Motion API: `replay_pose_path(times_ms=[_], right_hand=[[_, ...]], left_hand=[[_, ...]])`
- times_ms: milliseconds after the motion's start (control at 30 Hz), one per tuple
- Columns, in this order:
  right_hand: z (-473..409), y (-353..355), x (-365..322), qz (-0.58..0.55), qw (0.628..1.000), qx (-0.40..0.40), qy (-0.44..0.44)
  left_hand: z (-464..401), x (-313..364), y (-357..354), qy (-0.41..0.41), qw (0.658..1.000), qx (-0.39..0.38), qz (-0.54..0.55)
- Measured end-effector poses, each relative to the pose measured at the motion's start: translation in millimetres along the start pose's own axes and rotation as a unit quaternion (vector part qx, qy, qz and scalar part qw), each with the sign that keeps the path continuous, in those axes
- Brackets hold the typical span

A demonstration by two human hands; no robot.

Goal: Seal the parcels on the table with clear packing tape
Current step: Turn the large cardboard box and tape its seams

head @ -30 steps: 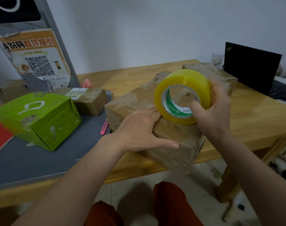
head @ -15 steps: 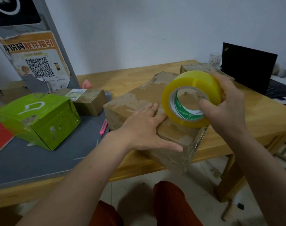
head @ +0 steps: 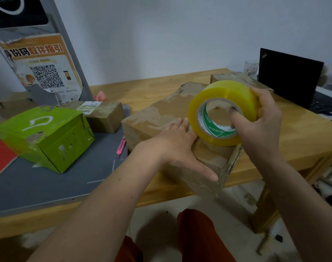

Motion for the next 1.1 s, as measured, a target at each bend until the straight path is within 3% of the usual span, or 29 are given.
replay_pose_path(times_ms=[100, 333, 700, 933, 1100], right_hand=[[0.2, 0.4, 0.1, -0.016, 1.000, -0.001, -0.016], [20.9, -8.8, 16.6, -0.031, 0.995, -0.036, -0.083], [21.8, 19.8, 13.0, 0.012, 0.998, -0.006, -0.055], [15.5, 35.4, 10.4, 0.080, 0.995, -0.047, -0.031], [12.4, 29.8, 6.6, 0.078, 0.995, -0.047, -0.037]], left_hand=[[6.8, -1.0, 0.4, -0.013, 1.000, 0.017, -0.002], [9.7, -1.9, 4.0, 0.082, 0.996, 0.001, -0.027], [16.8, -2.1, 2.4, 0.097, 0.995, 0.010, -0.027], [18.0, -1.7, 2.7, 0.085, 0.996, 0.025, -0.018], [14.9, 4.5, 9.6, 0.099, 0.995, -0.012, -0.007]])
Point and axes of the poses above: each hand's wrist, its own z-axis away from the middle knuckle, its own y-axis out of the back of the hand, x = y × z, the point moved 5 cm from there along -z, towards the middle knuckle, and after that the axes turned 12 degrees about z, right-handed, at the moved point
